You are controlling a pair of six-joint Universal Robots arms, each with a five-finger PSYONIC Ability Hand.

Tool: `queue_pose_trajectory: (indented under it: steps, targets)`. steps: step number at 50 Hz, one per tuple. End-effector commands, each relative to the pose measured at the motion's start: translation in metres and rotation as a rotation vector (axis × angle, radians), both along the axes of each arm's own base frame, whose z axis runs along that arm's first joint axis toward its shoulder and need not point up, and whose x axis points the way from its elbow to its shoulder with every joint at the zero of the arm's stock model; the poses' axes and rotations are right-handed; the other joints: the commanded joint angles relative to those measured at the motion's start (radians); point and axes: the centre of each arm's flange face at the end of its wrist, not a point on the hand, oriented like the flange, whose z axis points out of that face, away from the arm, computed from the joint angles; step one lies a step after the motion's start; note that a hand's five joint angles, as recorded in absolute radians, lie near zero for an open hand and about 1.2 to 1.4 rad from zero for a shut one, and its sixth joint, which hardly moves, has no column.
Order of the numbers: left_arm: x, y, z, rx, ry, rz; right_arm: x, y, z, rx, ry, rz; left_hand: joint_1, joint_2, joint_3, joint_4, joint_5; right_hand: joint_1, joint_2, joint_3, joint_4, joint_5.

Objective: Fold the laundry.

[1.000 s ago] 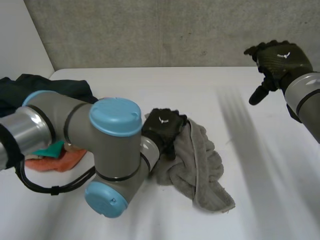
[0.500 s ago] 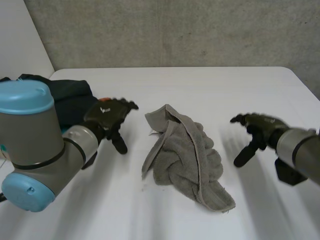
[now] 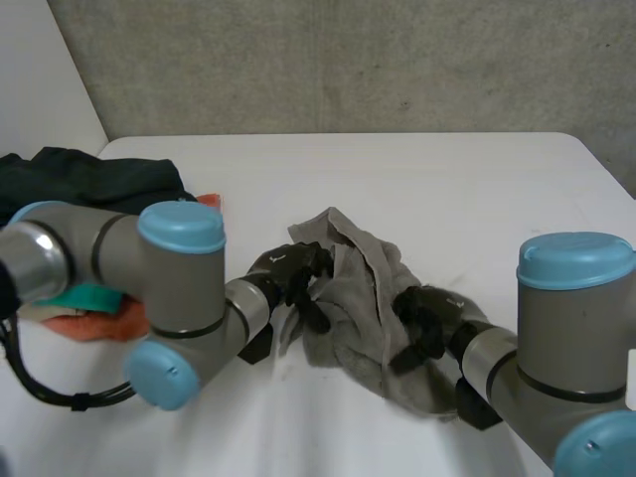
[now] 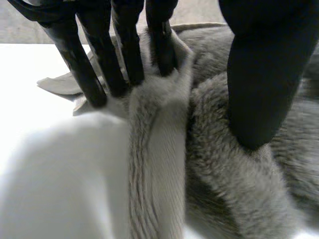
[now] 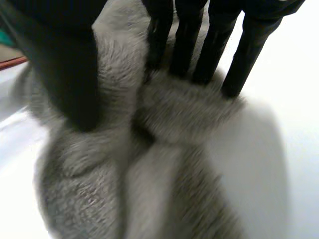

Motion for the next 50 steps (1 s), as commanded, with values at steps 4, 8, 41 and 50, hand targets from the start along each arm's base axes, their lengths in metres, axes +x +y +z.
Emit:
queue_pose_trajectory:
  steps: [4, 8, 41, 50]
  targets:
    - [0.004, -0.011, 0.036, -0.062, -0.010, 0.094, 0.005, -0.046, 0.047, -0.355, 0.036, -0.090, -0.120, -0.093, -0.084, -0.086, -0.082, 0.617, 0.609, 0.624, 0.648, 0.647]
    - [0.019, -0.005, 0.068, -0.114, 0.027, 0.117, 0.004, -0.044, 0.071, -0.497, 0.178, -0.013, -0.349, -0.323, -0.313, -0.316, -0.311, 0.617, 0.609, 0.624, 0.648, 0.647]
    - [-0.027, -0.060, -0.010, -0.233, 0.051, -0.056, 0.025, 0.057, 0.161, -0.814, 0.222, 0.417, -0.414, -0.388, -0.378, -0.381, -0.376, 0.617, 0.609, 0.624, 0.648, 0.647]
    - [-0.046, -0.042, -0.004, -0.268, 0.088, -0.151, 0.025, 0.051, 0.162, -0.814, 0.224, 0.406, 0.745, 0.772, 0.781, 0.778, 0.783, 0.617, 0.609, 0.624, 0.648, 0.647]
